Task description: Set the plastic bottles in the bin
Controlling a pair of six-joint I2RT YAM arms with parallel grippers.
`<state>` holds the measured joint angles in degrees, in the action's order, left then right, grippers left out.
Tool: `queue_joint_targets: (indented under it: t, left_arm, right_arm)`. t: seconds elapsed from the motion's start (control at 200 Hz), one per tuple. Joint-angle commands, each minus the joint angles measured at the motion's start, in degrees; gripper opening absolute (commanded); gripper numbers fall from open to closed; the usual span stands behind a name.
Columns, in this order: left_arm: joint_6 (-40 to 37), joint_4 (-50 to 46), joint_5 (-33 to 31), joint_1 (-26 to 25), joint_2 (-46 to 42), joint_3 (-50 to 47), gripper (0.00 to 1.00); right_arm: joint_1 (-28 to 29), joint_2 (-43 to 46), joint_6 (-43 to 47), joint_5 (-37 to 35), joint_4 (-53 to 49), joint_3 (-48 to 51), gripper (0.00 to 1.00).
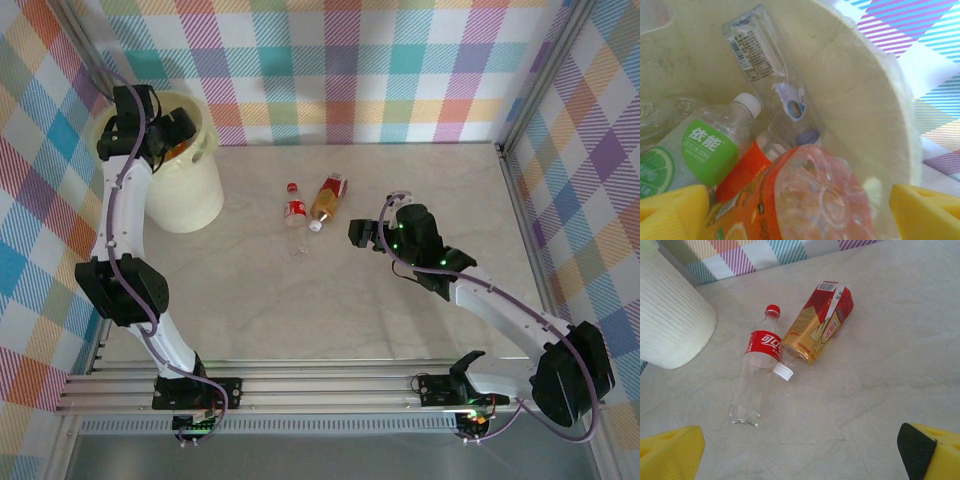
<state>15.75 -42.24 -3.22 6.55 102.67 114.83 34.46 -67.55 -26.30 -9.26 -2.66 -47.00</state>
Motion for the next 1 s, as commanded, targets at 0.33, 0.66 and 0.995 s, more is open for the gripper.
queue_joint_targets:
  t: [0.33,0.66,0.995]
  left_arm:
    - [2.75,4.19,5.55,-12.95,-14.61,-11.02,1.00]
    - [7.63,7.66,-13.92,-33.56,-13.04,-23.54,1.00]
    - [11.26,4.71,-5.92,-33.28,6.53,-21.75,0.95]
  right_arm:
    - [-1.03,-2.54,-4.28,-4.06,-2.71,-2.79,1.00]
    - [-1.85,-2.26,-6.83,-4.91,-5.69,-3.01,1.00]
    - [-1.83,0.08,-5.68,-5.16,-7.37,-2.13,1.00]
